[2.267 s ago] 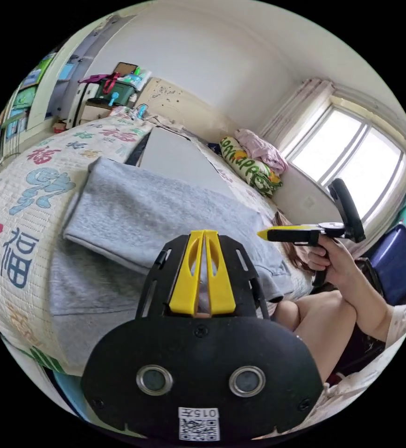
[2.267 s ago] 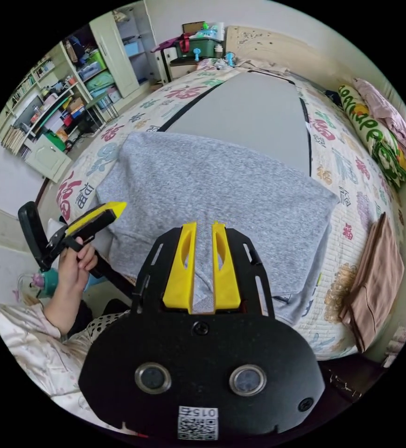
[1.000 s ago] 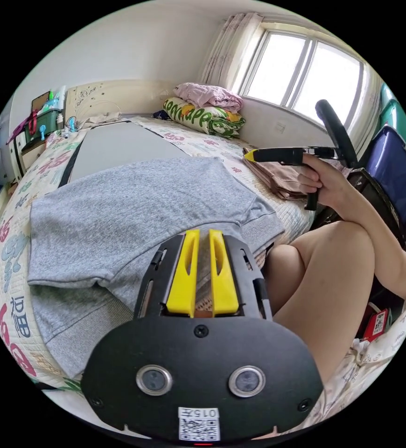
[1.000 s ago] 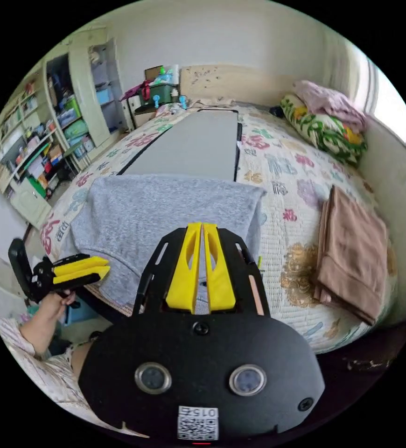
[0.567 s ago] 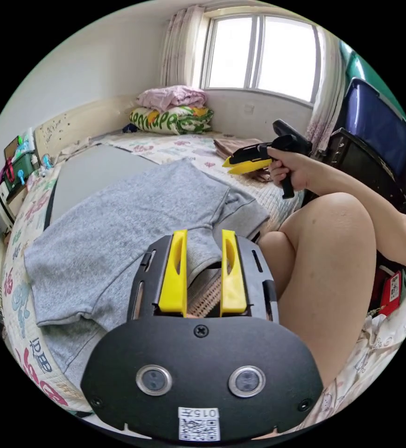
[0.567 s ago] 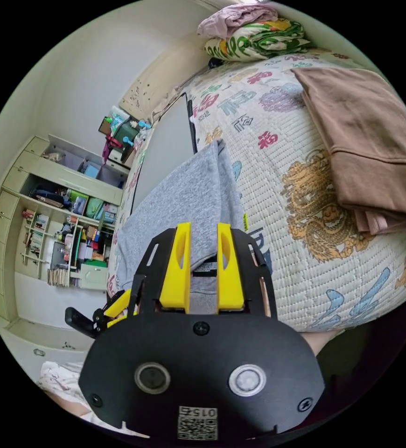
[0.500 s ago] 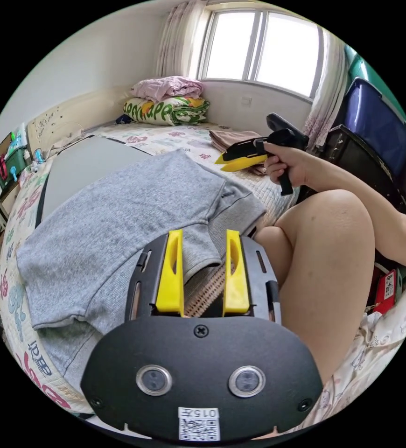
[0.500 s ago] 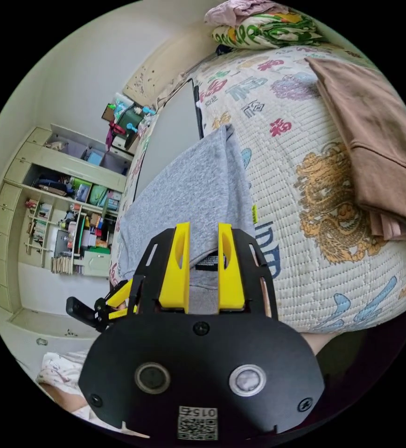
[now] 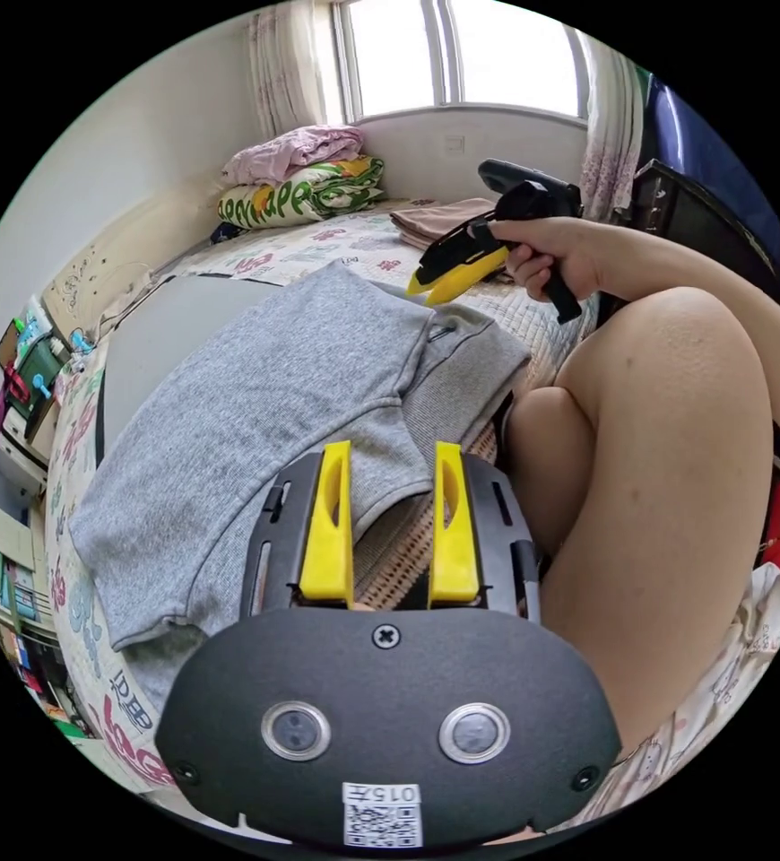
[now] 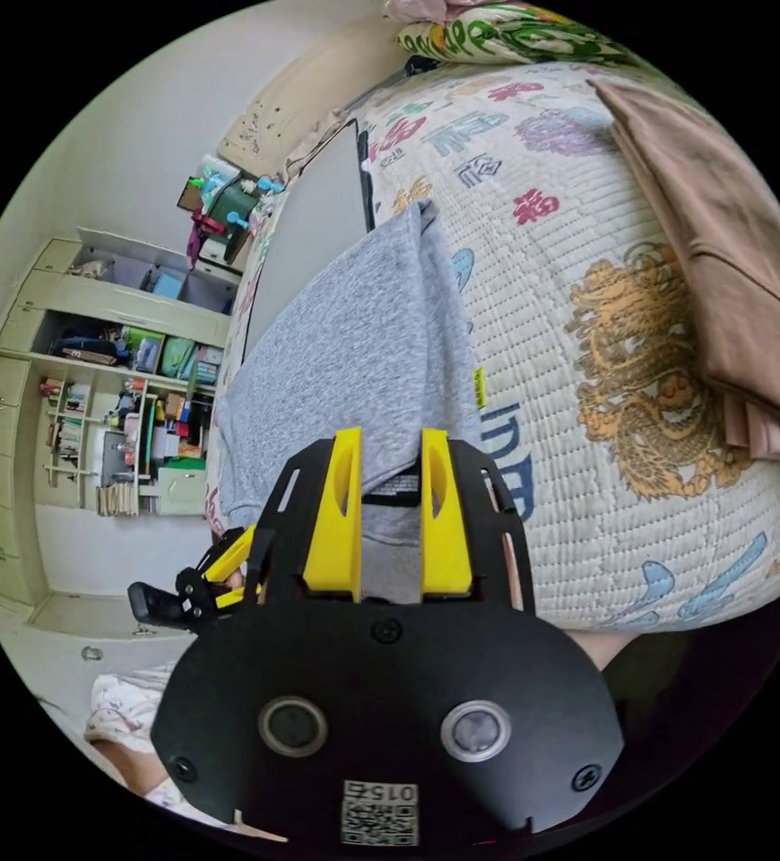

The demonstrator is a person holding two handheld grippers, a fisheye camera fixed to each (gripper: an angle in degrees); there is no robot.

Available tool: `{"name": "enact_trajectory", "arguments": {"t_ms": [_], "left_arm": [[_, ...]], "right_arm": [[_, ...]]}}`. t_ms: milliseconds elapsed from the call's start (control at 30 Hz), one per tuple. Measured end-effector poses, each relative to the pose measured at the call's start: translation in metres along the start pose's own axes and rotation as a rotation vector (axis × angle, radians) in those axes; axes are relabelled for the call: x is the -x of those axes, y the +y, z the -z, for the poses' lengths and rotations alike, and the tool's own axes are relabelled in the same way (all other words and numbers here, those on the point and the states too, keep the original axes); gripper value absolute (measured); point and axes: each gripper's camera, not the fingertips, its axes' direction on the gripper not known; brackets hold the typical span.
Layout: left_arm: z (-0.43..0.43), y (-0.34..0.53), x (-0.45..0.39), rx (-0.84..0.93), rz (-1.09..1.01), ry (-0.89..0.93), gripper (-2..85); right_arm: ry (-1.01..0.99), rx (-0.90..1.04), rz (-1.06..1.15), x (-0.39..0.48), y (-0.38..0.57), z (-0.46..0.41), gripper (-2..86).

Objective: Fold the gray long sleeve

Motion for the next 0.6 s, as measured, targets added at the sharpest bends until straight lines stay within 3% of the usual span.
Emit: {"name": "enact_trajectory", "arguments": {"t_ms": [100,300,467,600], "left_arm": [[-0.012,-0.002,-0.007,0.023,-0.027,-0.026,13.1],[-0.028,-0.013,-0.018,0.081,-0.091,-0.115,9.4],[-0.009,-0.017,0.008,-0.003,0.017,-0.007,3.1],[-0.027,-0.023,0.017,0.061,0.018,0.055,2.9]], "right_arm": [[0.014,0.080,0.012,0.024,-0.011,-0.009,10.3],[0.029,0.055,0.015,0.061,-0.018,0.000,6.9],[0.073,-0.099,0.073,0.099,-0.013,0.026,2.5],[0.188,-0.039,0.108,0.127,-0.015,0.012,2.2]]}}
